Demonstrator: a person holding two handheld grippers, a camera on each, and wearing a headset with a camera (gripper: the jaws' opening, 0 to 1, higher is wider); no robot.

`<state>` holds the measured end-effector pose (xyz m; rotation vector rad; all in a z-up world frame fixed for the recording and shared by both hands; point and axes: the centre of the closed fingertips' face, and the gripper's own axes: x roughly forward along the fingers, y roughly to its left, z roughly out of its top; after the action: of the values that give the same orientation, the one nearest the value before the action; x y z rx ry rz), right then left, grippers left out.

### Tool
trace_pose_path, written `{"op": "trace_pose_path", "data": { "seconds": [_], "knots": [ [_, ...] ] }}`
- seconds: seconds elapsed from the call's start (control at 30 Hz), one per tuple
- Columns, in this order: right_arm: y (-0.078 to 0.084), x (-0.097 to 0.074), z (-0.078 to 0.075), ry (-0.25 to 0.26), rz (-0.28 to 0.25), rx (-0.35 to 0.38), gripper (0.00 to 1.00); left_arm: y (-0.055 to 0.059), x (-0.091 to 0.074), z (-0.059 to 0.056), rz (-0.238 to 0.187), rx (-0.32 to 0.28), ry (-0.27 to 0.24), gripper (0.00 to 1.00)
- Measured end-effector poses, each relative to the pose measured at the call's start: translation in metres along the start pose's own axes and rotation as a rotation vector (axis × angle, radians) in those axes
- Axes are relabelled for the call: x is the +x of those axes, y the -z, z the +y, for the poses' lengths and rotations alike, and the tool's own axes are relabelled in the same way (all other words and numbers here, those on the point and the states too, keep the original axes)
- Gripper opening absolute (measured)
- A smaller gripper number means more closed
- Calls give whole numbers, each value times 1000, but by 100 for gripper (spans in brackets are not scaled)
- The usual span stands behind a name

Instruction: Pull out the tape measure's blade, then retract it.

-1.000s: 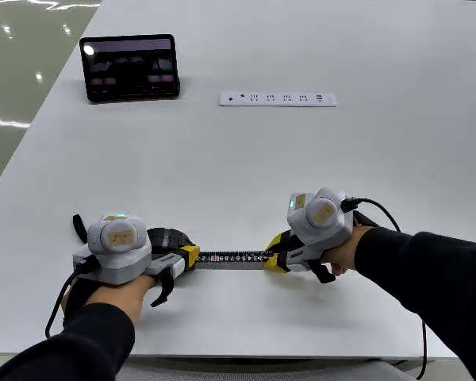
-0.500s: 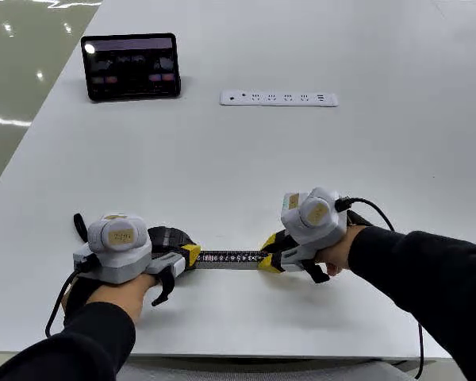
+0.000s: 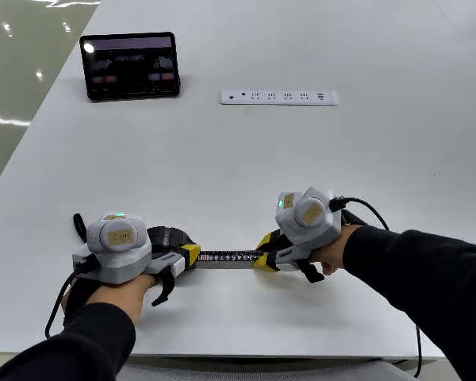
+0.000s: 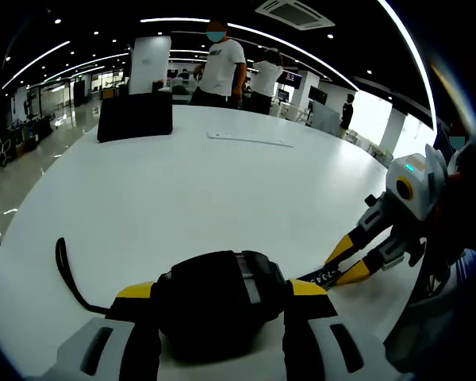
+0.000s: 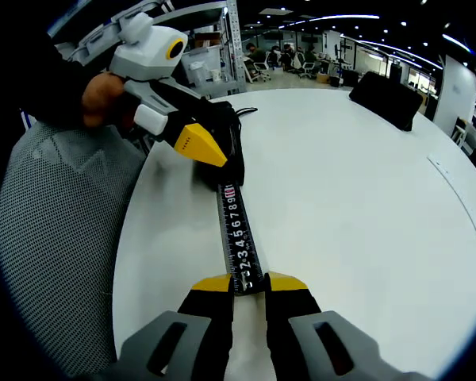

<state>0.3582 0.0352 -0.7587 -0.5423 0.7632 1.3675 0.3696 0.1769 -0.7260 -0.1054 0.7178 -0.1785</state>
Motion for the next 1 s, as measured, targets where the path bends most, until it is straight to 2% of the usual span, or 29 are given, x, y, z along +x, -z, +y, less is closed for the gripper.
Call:
{"op": "trace_pose_path", "data": {
  "seconds": [1.0],
  "knots": [
    [-16, 14, 3, -3, -17, 5, 10, -1, 0, 1, 0, -4, 4, 58]
  ]
}}
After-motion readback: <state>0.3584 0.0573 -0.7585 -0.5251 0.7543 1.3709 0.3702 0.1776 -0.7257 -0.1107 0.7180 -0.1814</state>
